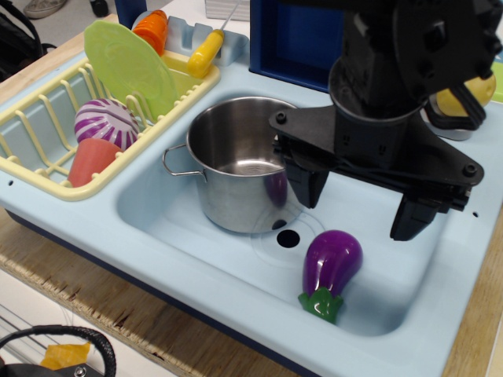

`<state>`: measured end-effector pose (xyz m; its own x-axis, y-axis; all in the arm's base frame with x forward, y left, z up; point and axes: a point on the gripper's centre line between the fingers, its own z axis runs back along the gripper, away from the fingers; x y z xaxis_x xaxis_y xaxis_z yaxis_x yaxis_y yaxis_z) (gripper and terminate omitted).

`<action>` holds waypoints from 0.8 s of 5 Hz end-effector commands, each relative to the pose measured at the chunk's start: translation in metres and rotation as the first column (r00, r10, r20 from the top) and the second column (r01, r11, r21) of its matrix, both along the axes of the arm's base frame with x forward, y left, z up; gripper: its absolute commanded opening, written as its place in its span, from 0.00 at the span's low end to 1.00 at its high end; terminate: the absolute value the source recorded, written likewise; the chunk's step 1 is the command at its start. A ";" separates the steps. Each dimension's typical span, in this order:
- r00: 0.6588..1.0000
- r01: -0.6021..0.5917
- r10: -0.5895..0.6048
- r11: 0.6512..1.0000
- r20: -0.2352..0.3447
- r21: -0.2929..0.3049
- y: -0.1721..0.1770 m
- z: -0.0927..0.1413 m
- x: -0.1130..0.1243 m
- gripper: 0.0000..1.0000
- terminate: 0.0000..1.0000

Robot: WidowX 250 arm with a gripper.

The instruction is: Put eggplant into pot or pan

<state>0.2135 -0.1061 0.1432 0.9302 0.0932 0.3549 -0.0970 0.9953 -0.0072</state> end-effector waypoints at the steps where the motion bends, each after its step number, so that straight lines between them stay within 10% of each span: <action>1: 1.000 0.000 0.000 1.000 0.000 0.000 0.000 0.000 0.000 1.00 0.00; 4: 0.979 -0.186 0.183 0.982 -0.092 -0.018 0.002 -0.014 0.004 1.00 0.00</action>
<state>0.2127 -0.1021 0.1147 0.9297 0.2886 0.2289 -0.2955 0.9553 -0.0040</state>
